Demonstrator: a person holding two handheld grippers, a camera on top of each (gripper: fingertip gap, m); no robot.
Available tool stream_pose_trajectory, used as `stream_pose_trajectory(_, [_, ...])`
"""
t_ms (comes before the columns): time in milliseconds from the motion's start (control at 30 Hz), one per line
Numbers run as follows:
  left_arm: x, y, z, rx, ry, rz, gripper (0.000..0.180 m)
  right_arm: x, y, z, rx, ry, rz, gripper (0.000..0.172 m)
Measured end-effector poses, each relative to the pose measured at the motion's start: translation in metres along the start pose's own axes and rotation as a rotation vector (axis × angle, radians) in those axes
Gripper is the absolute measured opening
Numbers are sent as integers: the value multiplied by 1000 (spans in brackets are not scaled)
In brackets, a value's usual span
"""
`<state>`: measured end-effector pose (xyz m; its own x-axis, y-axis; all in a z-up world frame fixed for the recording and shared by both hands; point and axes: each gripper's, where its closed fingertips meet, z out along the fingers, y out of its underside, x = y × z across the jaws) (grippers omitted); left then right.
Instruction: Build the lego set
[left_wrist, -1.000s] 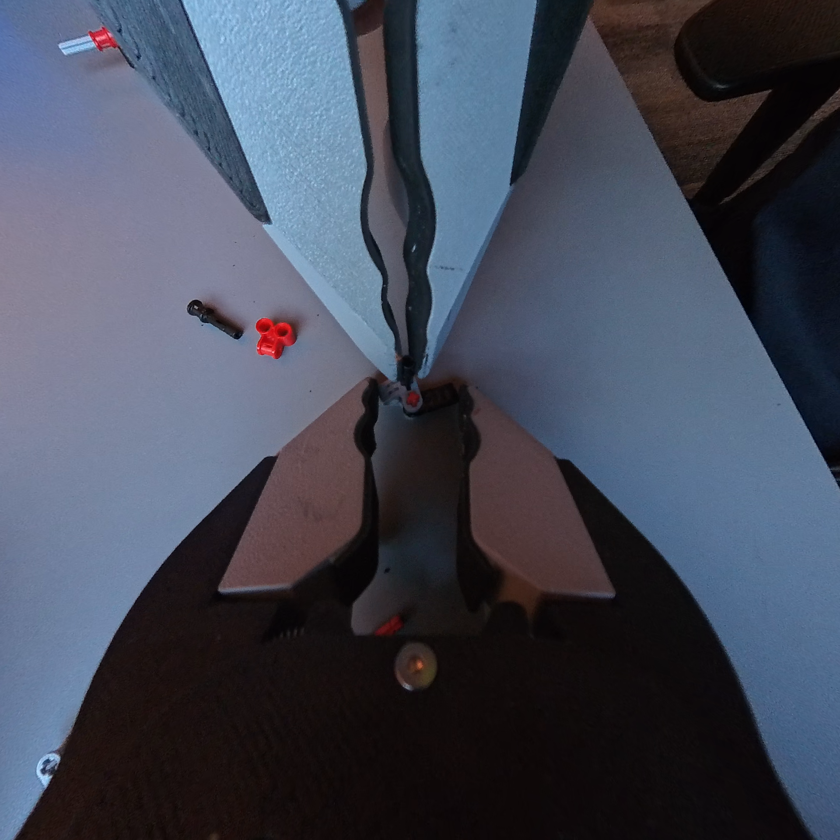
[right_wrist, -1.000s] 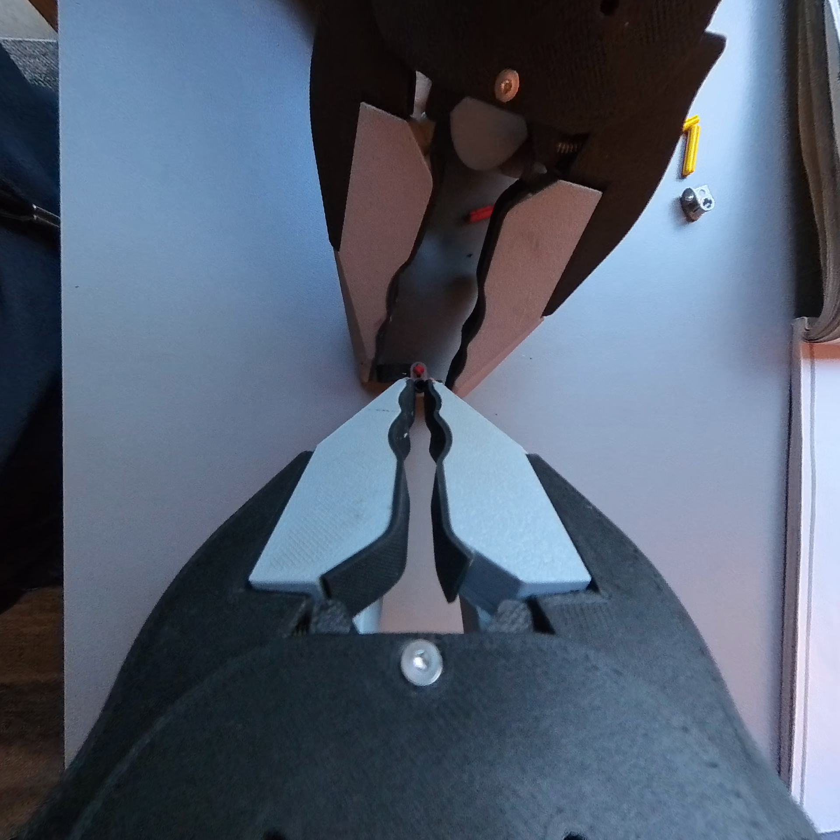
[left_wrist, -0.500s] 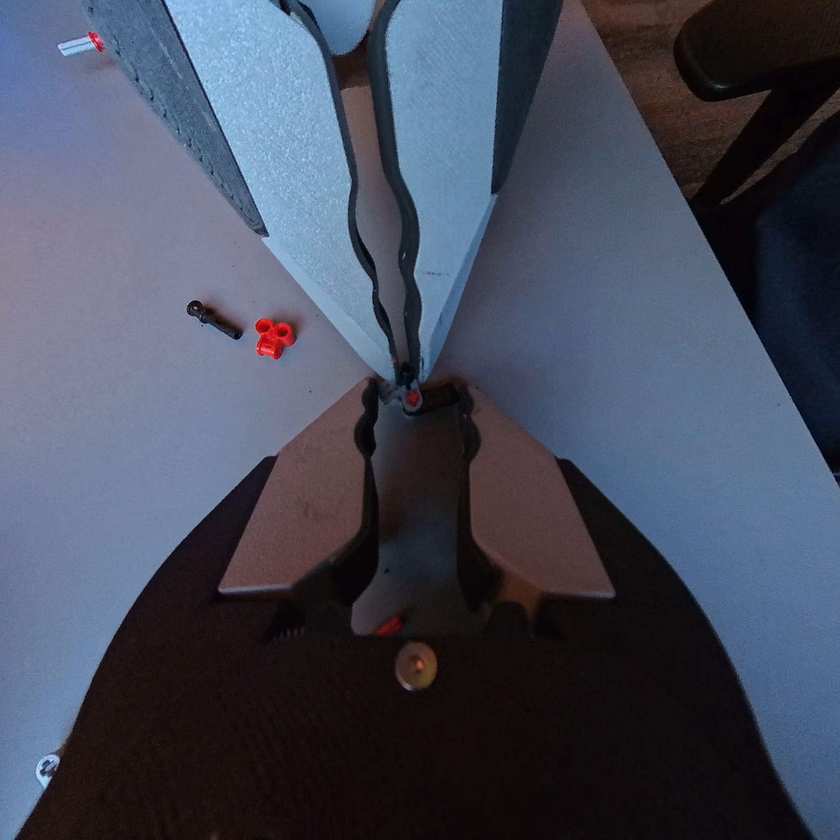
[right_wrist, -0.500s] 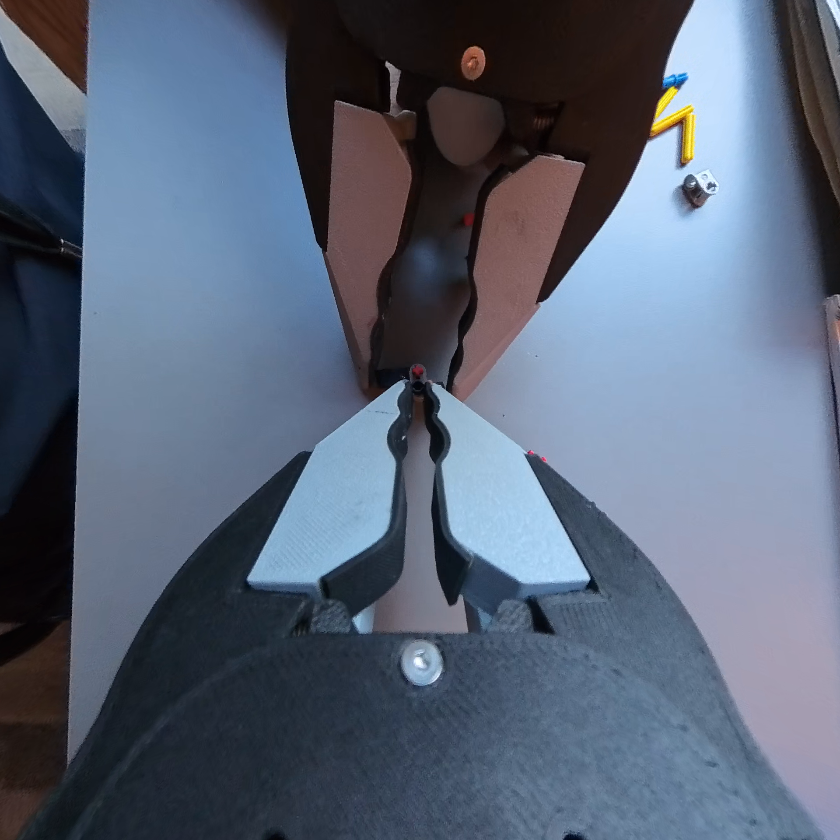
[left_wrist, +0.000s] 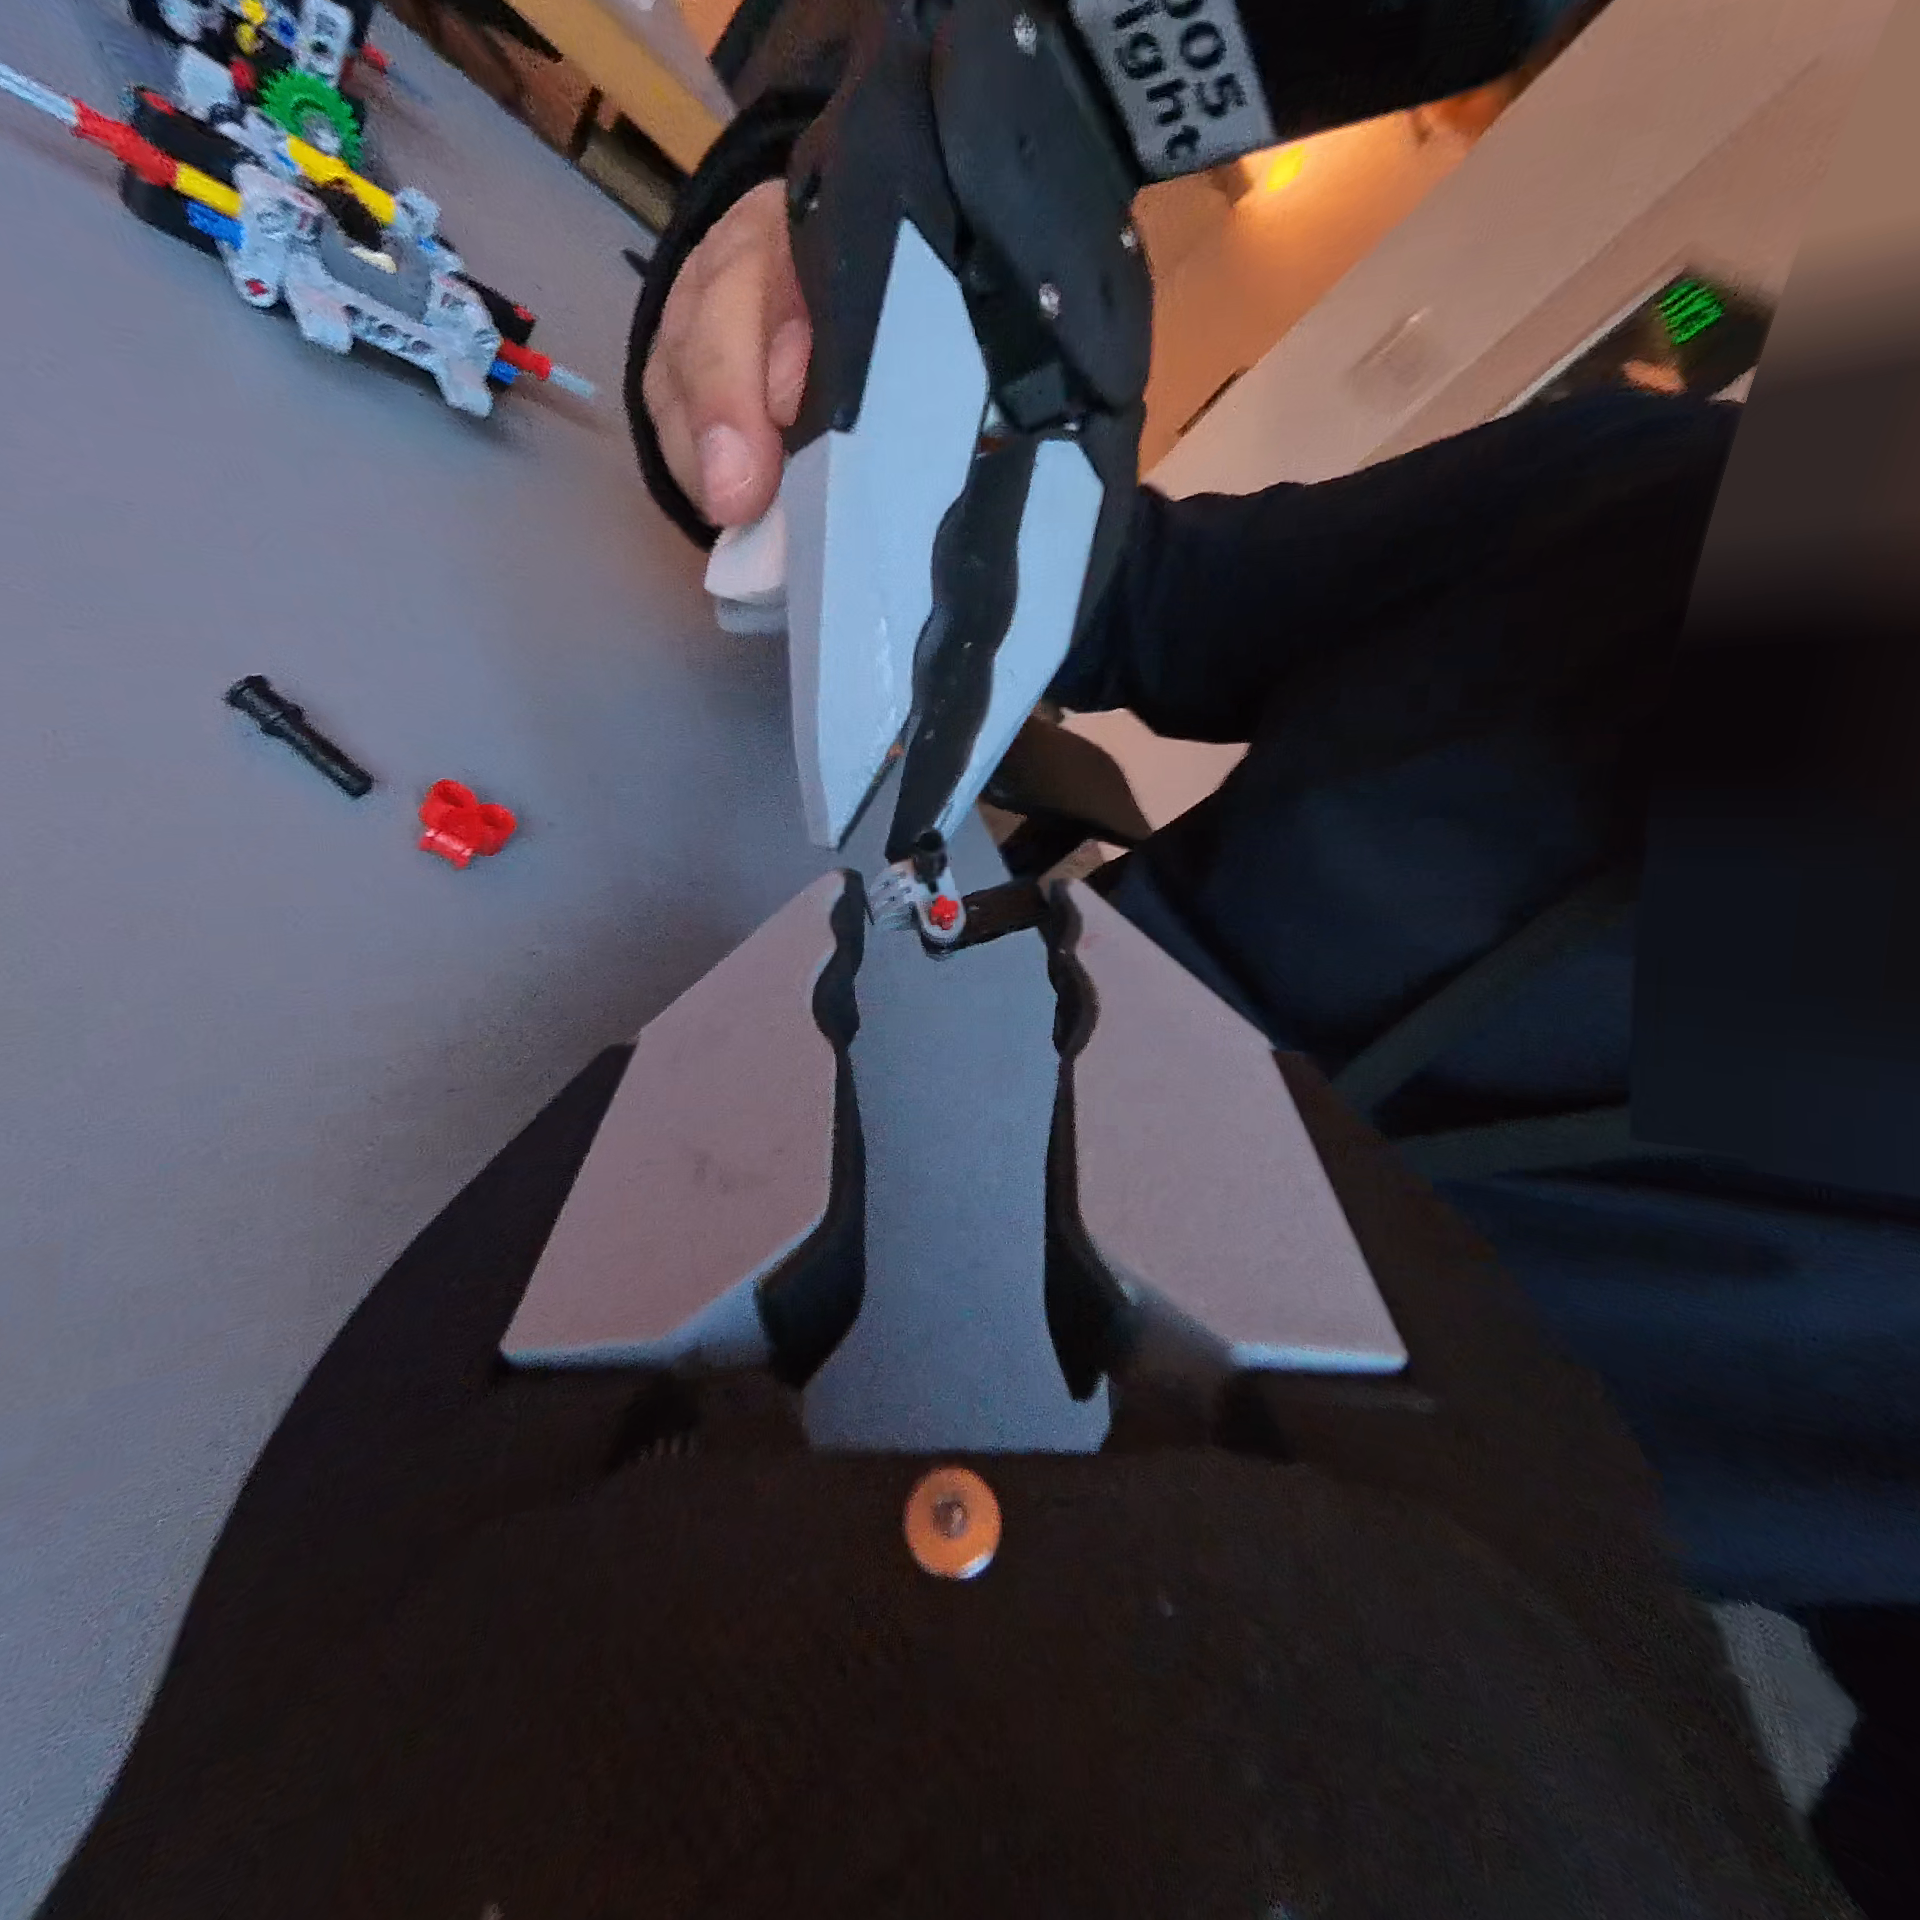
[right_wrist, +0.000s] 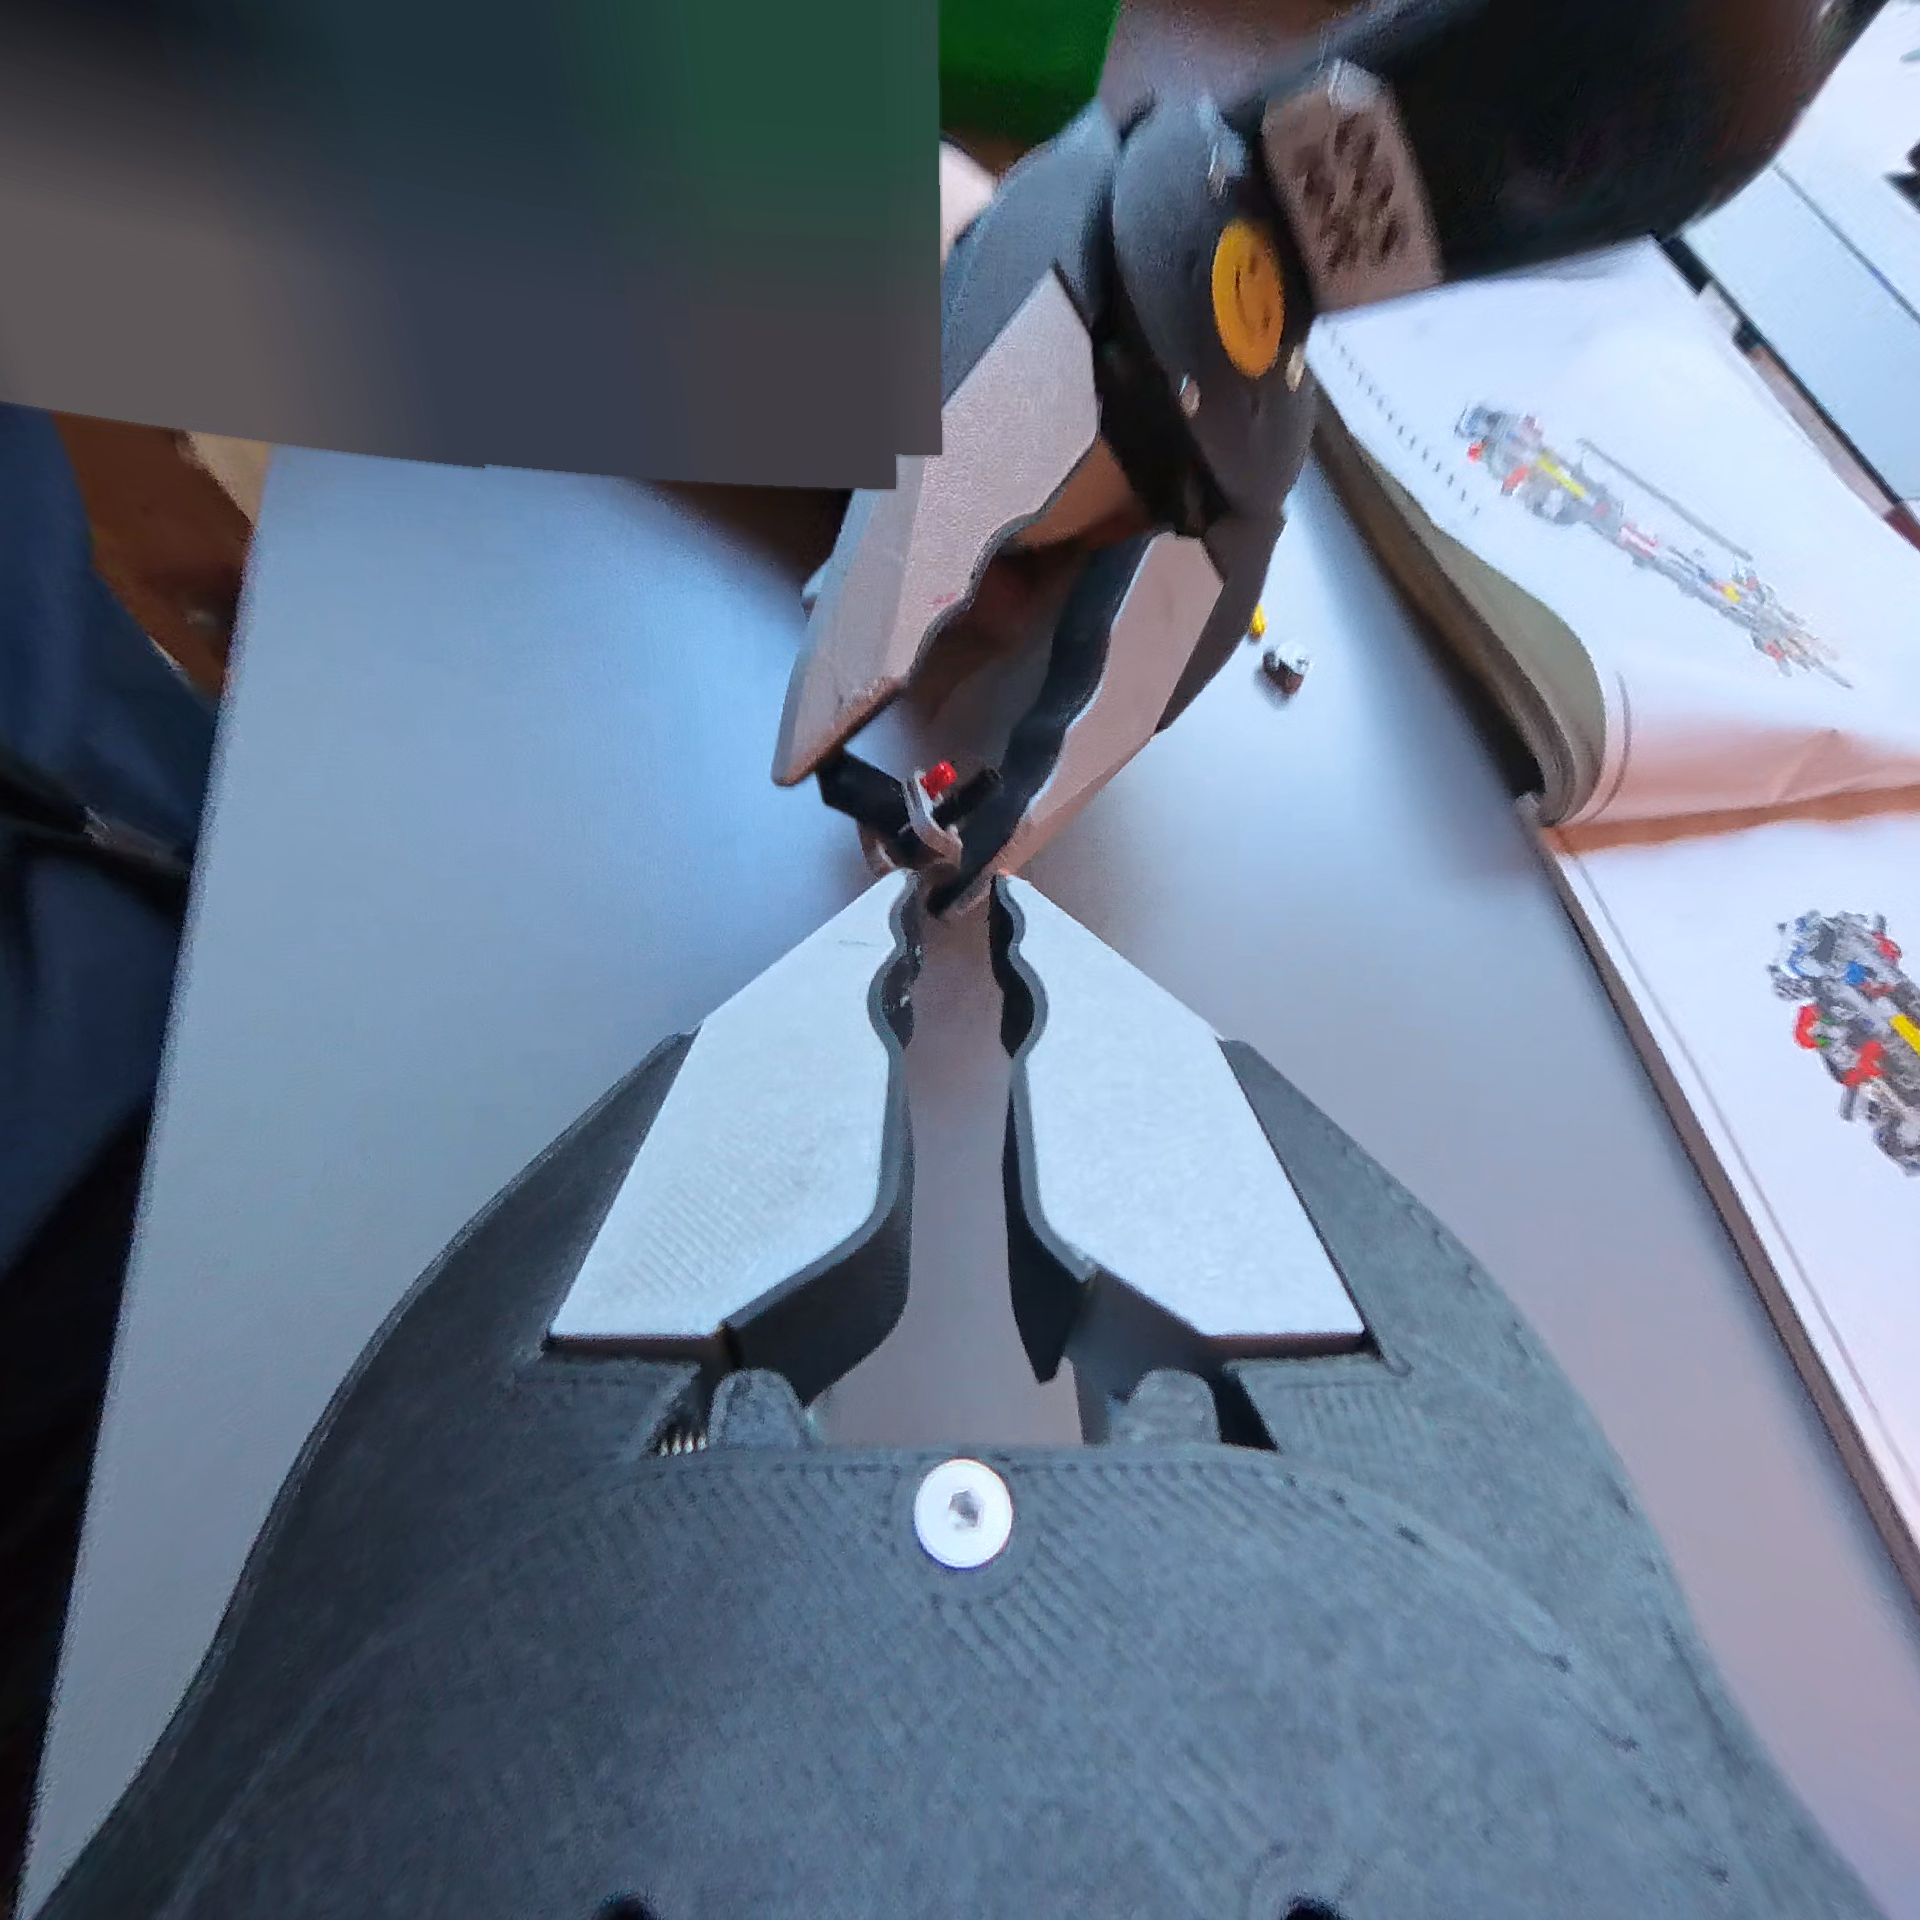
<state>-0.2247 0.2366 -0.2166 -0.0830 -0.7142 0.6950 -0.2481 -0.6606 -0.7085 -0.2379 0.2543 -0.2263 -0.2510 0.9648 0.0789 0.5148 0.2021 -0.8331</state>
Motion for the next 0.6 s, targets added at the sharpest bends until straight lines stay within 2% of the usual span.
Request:
stream_pose_trajectory(200, [14,-3,-2,41,130,-51,34,3,-13,-8,99,-98,85,14])
stream_pose_trajectory(300, [10,-5,-3,50,122,-72,33,1,-18,-5,134,-134,107,9])
stream_pose_trajectory(400, [-4,1,0,-9,-20,-12,33,-2,-20,1,150,-264,236,13])
stream_pose_trajectory(433, [-11,4,0,-39,-90,30,33,0,-16,4,143,-279,263,12])
stream_pose_trajectory(500, [-23,9,-2,-106,-218,121,33,5,-6,10,122,-279,287,0])
stream_pose_trajectory(600, [-38,20,-3,-218,-376,240,34,6,6,16,78,-290,298,0])
